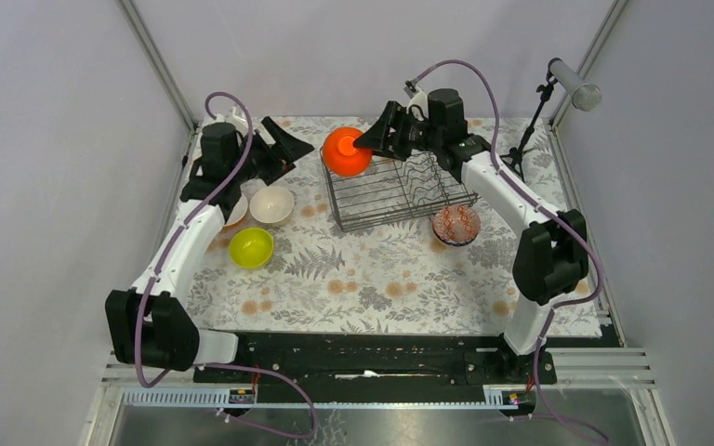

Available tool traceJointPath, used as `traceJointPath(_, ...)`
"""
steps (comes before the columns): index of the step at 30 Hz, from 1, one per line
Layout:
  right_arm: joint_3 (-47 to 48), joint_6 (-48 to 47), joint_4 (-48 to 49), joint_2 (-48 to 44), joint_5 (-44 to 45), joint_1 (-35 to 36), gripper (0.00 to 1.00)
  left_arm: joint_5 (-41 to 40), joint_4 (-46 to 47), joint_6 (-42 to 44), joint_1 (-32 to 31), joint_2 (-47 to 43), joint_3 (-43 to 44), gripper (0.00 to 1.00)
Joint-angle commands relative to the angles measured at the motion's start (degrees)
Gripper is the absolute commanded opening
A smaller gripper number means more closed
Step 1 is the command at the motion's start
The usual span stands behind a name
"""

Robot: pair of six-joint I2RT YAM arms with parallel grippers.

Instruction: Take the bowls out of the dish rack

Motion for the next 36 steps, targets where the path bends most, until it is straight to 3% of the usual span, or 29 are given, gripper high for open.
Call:
traceJointPath(1,-1.2,8.1,10.6,-5.0,-7.7,-0.1,0.53,11.1,13.0,-7.4,2.1,-2.6,-2.0,0.89)
traceJointPath(7,-3.5,17.0,19.6,-5.5,-12.4,-0.1,0.53,18.1,29.7,-17.3,2.1,-2.9,-5.5,0.87)
traceJointPath(10,-5.1,22.2,25.7,-5.6,-13.6,-0.1,0.53,18.8,30.9,-18.3,2.1,-3.3,-5.7,0.85)
traceJointPath(19,-5.6,24.4,28.1,-5.5,-14.3,0.0,0.53,21.4,40.7,-24.4,2.1,-3.7,-8.5,0.83)
traceJointPath(25,-6.3,28.1,32.7,-4.8,-15.6,-0.1,0.53,21.5,41.9,-25.2,2.1,-3.5,-8.6,0.8)
traceJointPath(36,-6.6,27.9,32.4,-4.0,-16.4,0.0,0.57,23.0,49.3,-29.3,1.9,-2.4,-9.5,0.57)
